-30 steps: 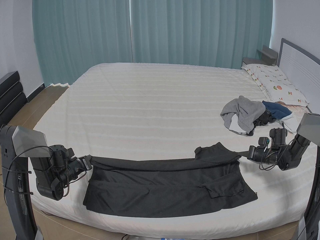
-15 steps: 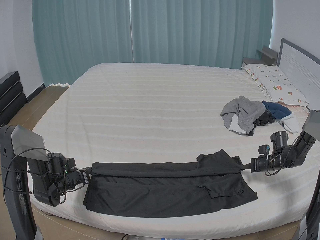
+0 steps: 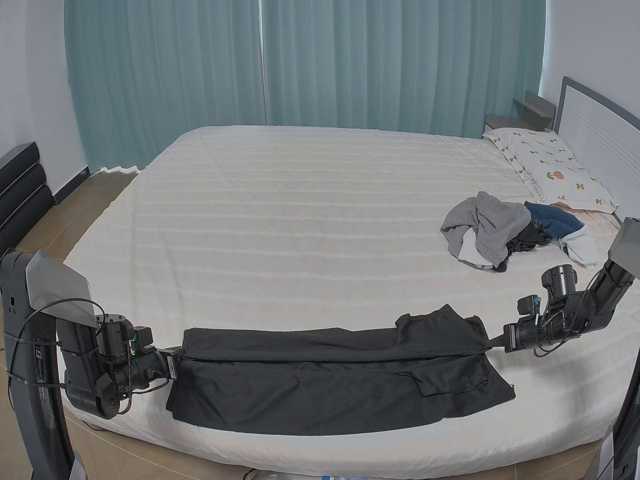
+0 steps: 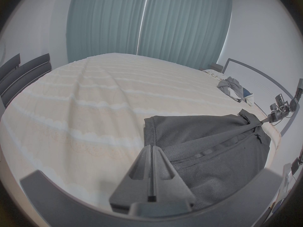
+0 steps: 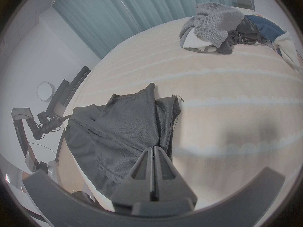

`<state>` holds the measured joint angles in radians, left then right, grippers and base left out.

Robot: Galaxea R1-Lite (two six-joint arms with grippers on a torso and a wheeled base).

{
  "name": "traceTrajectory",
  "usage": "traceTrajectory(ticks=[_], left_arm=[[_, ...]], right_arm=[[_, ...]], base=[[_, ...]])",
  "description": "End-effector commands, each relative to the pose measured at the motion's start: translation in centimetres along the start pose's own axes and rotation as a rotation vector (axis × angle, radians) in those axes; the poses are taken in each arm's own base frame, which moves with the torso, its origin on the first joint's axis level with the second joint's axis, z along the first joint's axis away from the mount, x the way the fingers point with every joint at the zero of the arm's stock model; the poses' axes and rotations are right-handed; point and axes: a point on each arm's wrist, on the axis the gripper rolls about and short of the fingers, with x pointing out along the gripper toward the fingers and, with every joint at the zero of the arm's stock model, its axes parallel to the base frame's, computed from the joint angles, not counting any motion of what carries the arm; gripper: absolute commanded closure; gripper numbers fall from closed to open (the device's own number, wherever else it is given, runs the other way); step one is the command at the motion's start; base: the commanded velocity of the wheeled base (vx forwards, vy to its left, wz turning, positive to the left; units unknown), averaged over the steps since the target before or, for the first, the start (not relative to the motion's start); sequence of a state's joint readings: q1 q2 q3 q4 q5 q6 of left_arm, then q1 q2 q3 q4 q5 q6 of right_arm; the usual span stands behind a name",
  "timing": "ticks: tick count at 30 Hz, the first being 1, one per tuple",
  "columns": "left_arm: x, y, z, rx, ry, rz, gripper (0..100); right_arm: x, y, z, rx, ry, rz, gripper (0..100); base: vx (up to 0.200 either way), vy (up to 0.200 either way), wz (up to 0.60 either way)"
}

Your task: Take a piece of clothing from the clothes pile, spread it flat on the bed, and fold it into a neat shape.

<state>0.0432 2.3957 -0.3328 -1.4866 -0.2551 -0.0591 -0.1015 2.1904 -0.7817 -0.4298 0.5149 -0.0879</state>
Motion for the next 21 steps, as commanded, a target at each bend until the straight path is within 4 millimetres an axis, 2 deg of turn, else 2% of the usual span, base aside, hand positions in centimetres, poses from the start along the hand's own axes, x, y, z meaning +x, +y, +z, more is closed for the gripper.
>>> traceTrajectory(ticks=[1, 3, 4, 9, 10, 17, 21], left_arm=[[0.0, -0.1, -0.3, -0.002, 0.013, -0.008, 100], [0.0, -0.1, -0.3, -0.003, 0.015, -0.008, 100], [0.0, -0.1, -0.3, -0.003, 0.015, -0.008, 0], [0.0, -0.1, -0.3, -0.002, 0.015, -0.009, 0], [0.0, -0.1, -0.3, -0.002, 0.015, -0.009, 0], [0.1, 0.0, 0.2, -0.009, -0.010, -0.008, 0], [0.6, 0.2, 1.0, -0.059, -0.049, -0.018, 0]], right_arm=[[0.1, -0.1, 0.0, -0.001, 0.006, 0.001, 100], [0.2, -0.1, 0.0, 0.000, 0.008, 0.000, 100], [0.4, -0.1, -0.1, 0.002, 0.014, -0.005, 100], [0.8, -0.1, -0.2, -0.002, 0.025, -0.014, 100], [0.8, -0.1, -0.2, -0.002, 0.025, -0.014, 0], [-0.1, -0.1, 1.2, -0.009, -0.034, -0.014, 0], [-0.7, -0.4, 2.3, 0.062, -0.082, -0.023, 0]], base=[[0.000, 0.000, 0.00], [0.000, 0.000, 0.00], [0.000, 0.000, 0.00], [0.000, 0.000, 0.00], [0.000, 0.000, 0.00], [0.000, 0.000, 0.00], [0.000, 0.000, 0.00]])
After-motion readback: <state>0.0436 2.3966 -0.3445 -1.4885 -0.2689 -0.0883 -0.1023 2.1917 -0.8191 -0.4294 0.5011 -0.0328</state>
